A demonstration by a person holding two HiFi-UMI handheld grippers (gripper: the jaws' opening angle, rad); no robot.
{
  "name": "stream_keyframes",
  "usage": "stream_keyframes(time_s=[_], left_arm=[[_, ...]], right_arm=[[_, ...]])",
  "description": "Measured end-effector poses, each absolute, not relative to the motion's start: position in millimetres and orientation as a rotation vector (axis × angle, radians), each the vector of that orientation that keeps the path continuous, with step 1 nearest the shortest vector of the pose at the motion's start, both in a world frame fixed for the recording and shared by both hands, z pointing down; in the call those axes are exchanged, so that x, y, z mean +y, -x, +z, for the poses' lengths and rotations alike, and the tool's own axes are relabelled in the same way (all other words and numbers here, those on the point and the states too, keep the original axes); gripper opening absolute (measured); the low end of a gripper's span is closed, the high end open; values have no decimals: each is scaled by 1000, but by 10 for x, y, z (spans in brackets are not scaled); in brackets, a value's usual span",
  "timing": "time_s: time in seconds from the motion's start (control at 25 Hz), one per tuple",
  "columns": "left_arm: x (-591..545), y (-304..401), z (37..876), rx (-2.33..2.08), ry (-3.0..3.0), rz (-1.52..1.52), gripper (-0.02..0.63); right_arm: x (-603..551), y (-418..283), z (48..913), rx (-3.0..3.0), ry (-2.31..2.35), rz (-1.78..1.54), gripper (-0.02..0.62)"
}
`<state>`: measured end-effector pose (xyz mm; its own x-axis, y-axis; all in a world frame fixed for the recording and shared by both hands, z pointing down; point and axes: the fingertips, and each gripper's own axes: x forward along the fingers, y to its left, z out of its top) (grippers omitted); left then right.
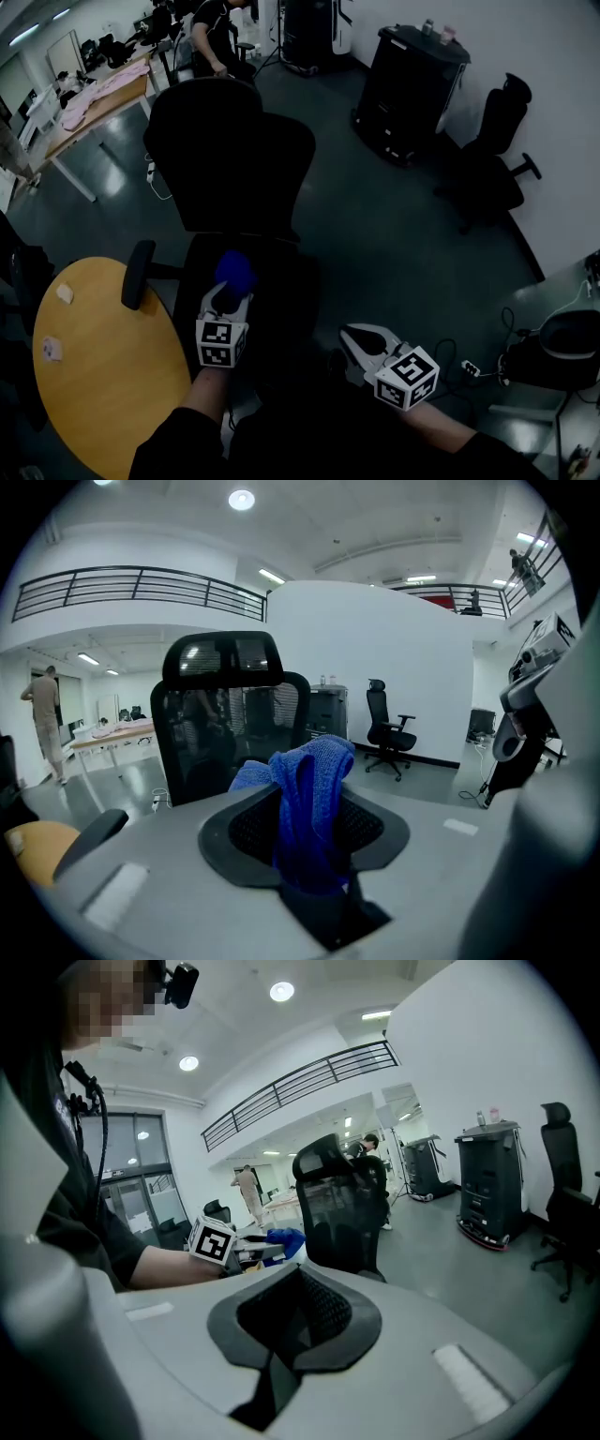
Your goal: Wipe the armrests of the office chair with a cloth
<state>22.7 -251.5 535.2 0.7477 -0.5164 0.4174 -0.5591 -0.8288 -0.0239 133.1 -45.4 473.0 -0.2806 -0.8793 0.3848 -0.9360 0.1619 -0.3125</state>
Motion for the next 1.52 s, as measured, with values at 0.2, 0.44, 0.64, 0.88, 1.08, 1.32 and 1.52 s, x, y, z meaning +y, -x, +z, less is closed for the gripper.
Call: stream_keyframes(time_s=[0.2, 0.44, 0.64, 0.88, 1.08, 1.32, 1.52], left_arm=[[-2630, -868, 5433, -865, -2859, 704, 160], [-2770, -1500, 5876, -833, -2810, 868, 160], [-2825, -1821, 6300, -800, -2747, 988, 160], [-2791, -1904, 6522, -763, -2719, 1092, 160], [-2646, -1874, 6529, -743, -2714, 1150, 160], [-2453, -1652, 6547, -760, -2690, 1164, 160], [-2249, -1422, 6585, -796, -2631, 1145, 160]], right_arm=[[-315, -1893, 4872, -2309, -1822, 830, 6], [-130, -2504, 5073, -2277, -1852, 903, 5], [39, -2856, 5193, -2251, -1867, 945, 6], [166, -3061, 5281, -2240, -1862, 986, 5], [163, -3278, 5275, -2232, -1884, 971, 5], [-22, -3282, 5174, -2290, -1845, 930, 6], [-211, -3120, 5061, -2368, -1759, 882, 6]])
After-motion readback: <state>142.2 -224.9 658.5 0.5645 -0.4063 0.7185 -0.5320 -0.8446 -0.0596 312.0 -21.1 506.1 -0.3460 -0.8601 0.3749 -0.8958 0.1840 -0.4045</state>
